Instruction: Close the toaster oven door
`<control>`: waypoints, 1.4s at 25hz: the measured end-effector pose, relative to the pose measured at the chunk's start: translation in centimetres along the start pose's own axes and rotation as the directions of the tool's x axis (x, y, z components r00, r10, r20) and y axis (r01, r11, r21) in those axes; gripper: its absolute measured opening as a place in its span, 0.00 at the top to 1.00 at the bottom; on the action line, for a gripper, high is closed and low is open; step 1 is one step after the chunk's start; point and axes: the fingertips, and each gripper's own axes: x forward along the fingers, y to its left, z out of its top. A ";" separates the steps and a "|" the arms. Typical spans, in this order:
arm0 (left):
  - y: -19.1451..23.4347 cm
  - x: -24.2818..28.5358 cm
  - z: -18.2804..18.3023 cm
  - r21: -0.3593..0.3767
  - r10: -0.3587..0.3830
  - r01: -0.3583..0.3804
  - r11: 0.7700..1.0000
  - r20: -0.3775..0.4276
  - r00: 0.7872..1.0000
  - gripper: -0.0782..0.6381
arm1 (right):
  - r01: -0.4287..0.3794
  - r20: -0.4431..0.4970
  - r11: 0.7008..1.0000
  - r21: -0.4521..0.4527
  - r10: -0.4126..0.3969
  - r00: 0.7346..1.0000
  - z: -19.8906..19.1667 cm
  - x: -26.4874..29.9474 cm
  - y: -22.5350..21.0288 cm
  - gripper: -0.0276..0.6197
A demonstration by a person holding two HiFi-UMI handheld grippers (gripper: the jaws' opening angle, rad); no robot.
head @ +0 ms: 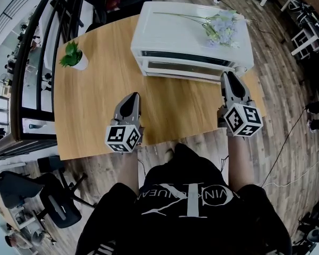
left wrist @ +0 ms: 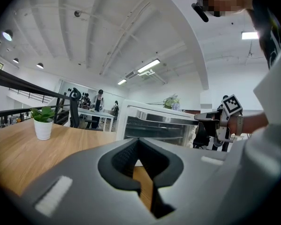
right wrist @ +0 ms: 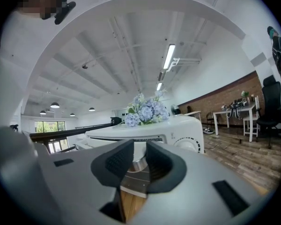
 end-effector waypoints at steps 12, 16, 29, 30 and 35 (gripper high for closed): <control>1.1 -0.5 -0.1 -0.008 0.026 -0.026 1.000 0.003 1.000 0.88 | 0.018 0.010 1.000 -0.023 -0.017 1.000 0.8 1.6 -0.6 0.84; 1.3 -0.7 -0.1 -0.008 0.032 -0.032 0.999 0.001 0.999 0.88 | 0.021 0.015 0.999 -0.025 -0.021 1.000 0.9 1.8 -0.8 0.84; 1.8 -1.8 -0.2 -0.010 0.056 -0.056 0.998 0.003 0.998 0.88 | 0.033 0.018 0.999 -0.035 -0.032 0.999 1.1 2.2 -1.0 0.84; 1.8 -1.9 -0.2 -0.010 0.058 -0.058 0.998 0.005 0.998 0.88 | 0.032 0.015 0.999 -0.045 -0.031 0.999 1.1 2.2 -1.0 0.84; 1.8 -2.3 0.5 -0.010 0.059 -0.059 0.998 0.022 0.998 0.88 | -0.009 0.023 0.997 -0.082 0.011 1.000 1.4 2.1 -0.4 0.89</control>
